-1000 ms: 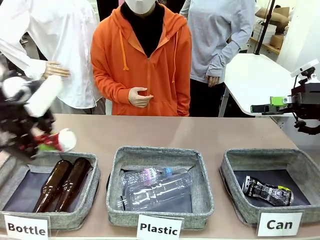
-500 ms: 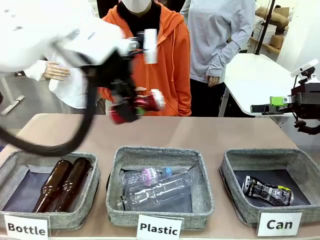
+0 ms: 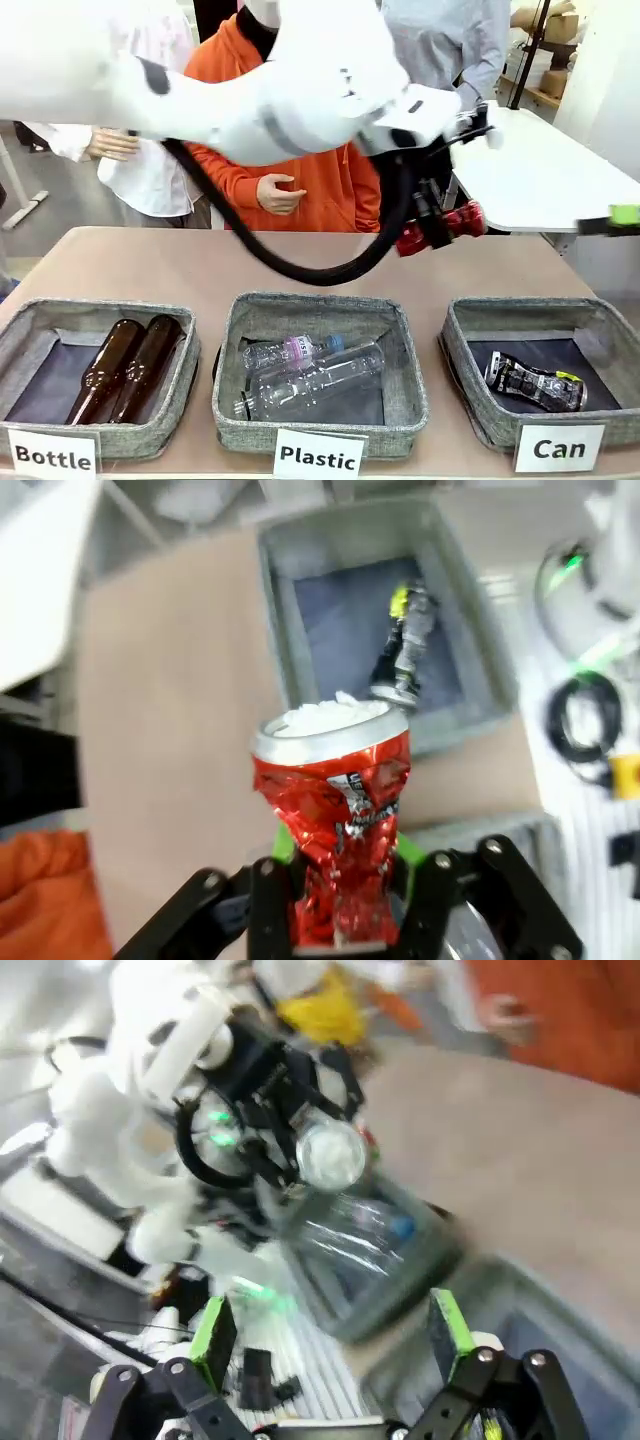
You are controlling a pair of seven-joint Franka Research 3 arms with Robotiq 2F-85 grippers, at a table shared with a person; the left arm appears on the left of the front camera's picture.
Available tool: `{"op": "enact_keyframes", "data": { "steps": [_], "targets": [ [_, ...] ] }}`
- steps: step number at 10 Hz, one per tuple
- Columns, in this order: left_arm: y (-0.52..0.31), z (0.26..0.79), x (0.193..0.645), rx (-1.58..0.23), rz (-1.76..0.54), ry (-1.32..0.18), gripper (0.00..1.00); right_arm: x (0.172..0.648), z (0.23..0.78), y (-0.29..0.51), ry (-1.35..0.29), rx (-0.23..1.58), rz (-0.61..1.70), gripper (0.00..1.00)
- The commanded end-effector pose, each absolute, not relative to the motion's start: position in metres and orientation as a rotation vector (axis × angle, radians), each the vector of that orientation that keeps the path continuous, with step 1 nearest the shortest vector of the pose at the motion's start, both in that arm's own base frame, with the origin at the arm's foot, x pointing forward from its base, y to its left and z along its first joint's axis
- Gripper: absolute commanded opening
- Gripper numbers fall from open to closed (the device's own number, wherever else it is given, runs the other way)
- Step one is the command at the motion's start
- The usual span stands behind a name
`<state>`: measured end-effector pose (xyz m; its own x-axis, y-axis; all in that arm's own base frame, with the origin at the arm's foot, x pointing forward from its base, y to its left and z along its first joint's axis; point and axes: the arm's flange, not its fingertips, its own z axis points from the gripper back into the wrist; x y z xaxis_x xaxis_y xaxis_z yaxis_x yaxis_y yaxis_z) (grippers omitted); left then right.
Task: Sort the can waste into the basket.
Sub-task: Pick up the can waste from the table and place it in the right Fabric basket.
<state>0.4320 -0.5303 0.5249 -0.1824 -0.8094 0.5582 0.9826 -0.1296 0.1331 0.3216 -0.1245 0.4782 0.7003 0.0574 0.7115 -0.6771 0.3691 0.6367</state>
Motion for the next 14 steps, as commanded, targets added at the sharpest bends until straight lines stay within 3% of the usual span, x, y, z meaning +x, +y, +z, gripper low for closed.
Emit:
{"op": "enact_keyframes", "data": {
  "steps": [1, 3, 5, 7, 10, 11, 12, 13, 14],
  "targets": [
    [-0.594, 0.523, 0.432, -0.395, -1.695, -0.553, 0.28, 0.246, 0.489, -0.169, -0.664, 0.921, 0.311, 1.0],
    [-0.656, 0.484, 0.42, -0.402, -1.79, -0.436, 0.28, 0.189, 0.475, -0.204, -0.721, 0.821, 0.184, 1.0],
    [-0.701, 0.447, 0.402, -0.397, -1.875, -0.342, 0.28, 0.164, 0.462, -0.227, -0.814, 0.822, 0.115, 1.0],
    [-0.719, 0.438, 0.408, -0.35, -1.893, -0.33, 0.28, 0.175, 0.481, -0.225, -0.744, 0.801, 0.211, 1.0],
    [-0.717, 0.439, 0.408, -0.323, -2.188, -0.263, 0.28, 0.175, 0.481, -0.225, -0.744, 0.801, 0.211, 1.0],
    [-0.716, 0.438, 0.408, -0.311, -2.19, -0.272, 0.28, 0.175, 0.481, -0.225, -0.744, 0.801, 0.211, 1.0],
    [-0.714, 0.438, 0.409, -0.348, -2.192, -0.28, 0.84, 0.175, 0.481, -0.225, -0.744, 0.801, 0.211, 1.0],
    [-0.714, 0.439, 0.41, -0.354, -2.201, -0.289, 0.87, 0.175, 0.481, -0.225, -0.744, 0.801, 0.211, 1.0],
    [-0.713, 0.439, 0.408, -0.365, -2.204, -0.294, 1.0, 0.175, 0.481, -0.225, -0.744, 0.801, 0.211, 1.0]
  ]
}}
